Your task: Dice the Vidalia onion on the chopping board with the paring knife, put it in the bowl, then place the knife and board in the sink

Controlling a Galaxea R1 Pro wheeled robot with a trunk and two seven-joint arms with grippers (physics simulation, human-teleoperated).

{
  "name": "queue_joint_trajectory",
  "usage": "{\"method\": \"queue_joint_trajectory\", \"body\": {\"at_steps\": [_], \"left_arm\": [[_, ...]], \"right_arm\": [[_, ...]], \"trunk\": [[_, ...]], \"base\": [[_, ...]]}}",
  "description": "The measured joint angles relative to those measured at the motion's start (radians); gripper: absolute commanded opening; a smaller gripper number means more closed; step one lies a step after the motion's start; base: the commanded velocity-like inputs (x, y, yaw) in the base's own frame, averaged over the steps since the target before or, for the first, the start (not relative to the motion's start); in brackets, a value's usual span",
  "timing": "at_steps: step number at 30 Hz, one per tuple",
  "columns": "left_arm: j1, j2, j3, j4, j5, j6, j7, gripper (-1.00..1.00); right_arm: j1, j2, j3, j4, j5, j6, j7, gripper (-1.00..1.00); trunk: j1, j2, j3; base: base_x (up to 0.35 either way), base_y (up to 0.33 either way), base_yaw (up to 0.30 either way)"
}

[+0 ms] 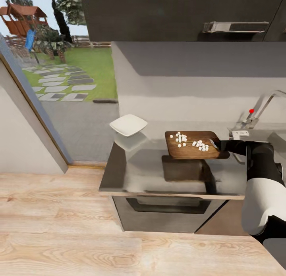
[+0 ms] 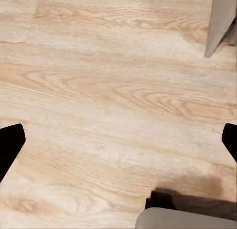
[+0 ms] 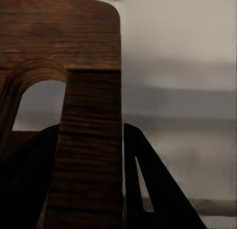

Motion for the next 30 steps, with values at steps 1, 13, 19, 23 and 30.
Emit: {"method": "queue_joint_trajectory", "body": {"at_steps": [1,13,19,23,30], "left_arm": [[0.0,0.0,0.0,0.0,0.0,0.0,0.0,1.0],[0.0,0.0,0.0,0.0,0.0,0.0,0.0,1.0],[0.0,-0.001,0.0,0.0,0.0,0.0,0.0,1.0],[0.0,-0.002,0.0,0.0,0.0,0.0,0.0,1.0],[0.0,-0.002,0.0,0.0,0.0,0.0,0.0,1.0]], "right_arm": [[0.0,0.0,0.0,0.0,0.001,0.0,0.0,-1.0],[0.0,-0.007,0.022,-0.022,0.007,0.055,-0.065,-1.0],[0.0,-0.007,0.022,-0.112,0.003,0.105,-0.068,-1.0],[-0.001,-0.005,0.022,-0.119,0.002,0.109,-0.067,-1.0],[0.0,-0.004,0.067,-0.12,0.0,0.109,-0.067,-1.0]], "trunk": [[0.0,0.0,0.0],[0.0,0.0,0.0],[0.0,0.0,0.0],[0.0,0.0,0.0],[0.0,0.0,0.0]], "base": [[0.159,0.293,0.0],[0.167,0.293,0.0],[0.168,0.293,0.0],[0.168,0.291,0.0],[0.167,0.29,0.0]]}}
